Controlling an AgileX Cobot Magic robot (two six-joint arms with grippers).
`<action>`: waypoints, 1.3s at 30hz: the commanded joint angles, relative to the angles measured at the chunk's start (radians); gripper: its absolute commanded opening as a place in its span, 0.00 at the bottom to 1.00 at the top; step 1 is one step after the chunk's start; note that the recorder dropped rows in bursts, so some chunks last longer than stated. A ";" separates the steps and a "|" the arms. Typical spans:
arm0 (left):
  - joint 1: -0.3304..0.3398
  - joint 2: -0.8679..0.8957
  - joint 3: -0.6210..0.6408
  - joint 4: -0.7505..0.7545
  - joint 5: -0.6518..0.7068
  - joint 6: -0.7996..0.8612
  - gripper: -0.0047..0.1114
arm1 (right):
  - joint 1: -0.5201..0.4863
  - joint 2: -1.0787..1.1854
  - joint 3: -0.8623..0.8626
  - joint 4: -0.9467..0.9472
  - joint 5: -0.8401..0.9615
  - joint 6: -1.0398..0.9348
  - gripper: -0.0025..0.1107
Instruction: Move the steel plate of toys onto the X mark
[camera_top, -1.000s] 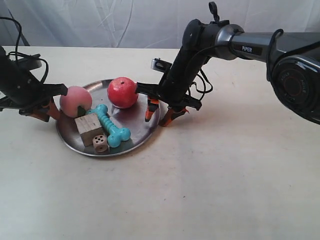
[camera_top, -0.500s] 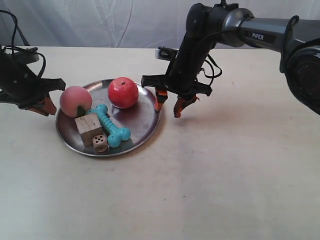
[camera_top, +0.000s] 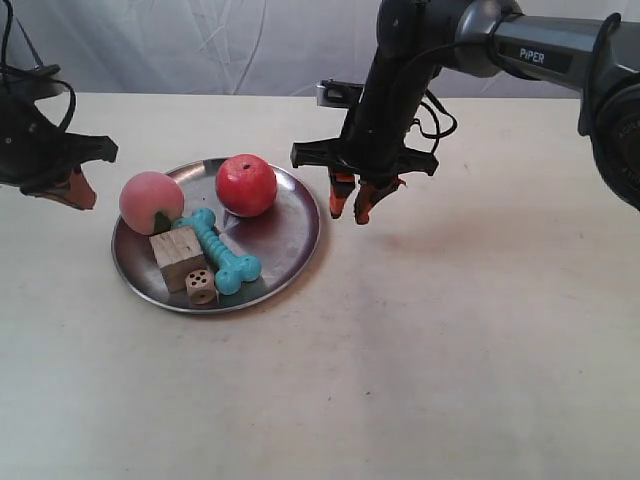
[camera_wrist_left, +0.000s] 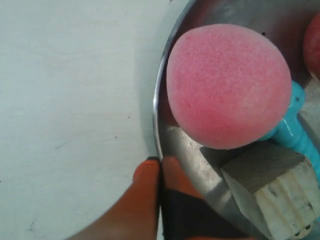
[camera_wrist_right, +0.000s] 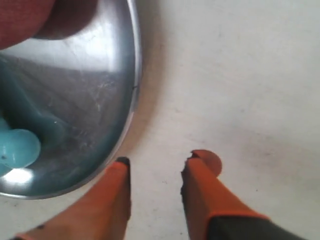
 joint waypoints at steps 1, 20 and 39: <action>-0.002 -0.058 -0.003 0.008 0.006 -0.005 0.04 | -0.006 -0.021 0.001 -0.015 0.011 -0.027 0.10; -0.002 -0.659 0.308 0.022 -0.150 -0.002 0.04 | 0.117 -0.390 0.078 -0.219 -0.059 -0.010 0.02; -0.066 -1.611 0.662 0.302 -0.211 -0.062 0.04 | 0.241 -1.264 1.032 -0.572 -0.609 0.331 0.01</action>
